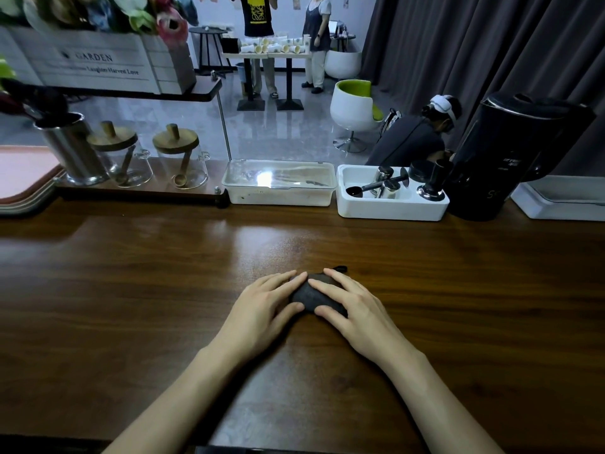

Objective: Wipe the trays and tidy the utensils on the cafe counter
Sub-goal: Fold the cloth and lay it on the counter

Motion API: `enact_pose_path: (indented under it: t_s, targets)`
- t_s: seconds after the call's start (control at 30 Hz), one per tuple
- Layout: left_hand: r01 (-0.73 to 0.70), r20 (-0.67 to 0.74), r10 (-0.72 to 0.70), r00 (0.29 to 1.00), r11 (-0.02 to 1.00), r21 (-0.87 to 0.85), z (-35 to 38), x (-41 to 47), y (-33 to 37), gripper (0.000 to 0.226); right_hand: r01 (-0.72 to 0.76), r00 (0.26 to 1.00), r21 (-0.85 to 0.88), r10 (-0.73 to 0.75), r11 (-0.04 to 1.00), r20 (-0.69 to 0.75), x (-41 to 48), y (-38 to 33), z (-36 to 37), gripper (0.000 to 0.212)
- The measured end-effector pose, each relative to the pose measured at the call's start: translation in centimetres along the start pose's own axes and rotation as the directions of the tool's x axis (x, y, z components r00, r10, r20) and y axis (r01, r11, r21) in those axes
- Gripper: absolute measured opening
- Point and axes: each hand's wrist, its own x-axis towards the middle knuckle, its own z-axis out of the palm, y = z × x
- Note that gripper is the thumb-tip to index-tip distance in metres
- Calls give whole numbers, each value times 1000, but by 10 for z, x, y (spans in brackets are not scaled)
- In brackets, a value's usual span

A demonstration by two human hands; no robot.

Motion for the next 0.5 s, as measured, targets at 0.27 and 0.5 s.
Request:
enact_pose_path:
  t_s: [0.27, 0.5]
  targets:
    - [-36, -9, 36, 999, 999, 4, -1, 0, 9, 66, -3, 1000, 14, 2, 1000, 27, 1, -1, -4, 50]
    - [16, 42, -18, 999, 999, 31, 4, 0, -3, 64, 0, 1000, -9, 0, 1000, 15, -3, -2, 1, 53]
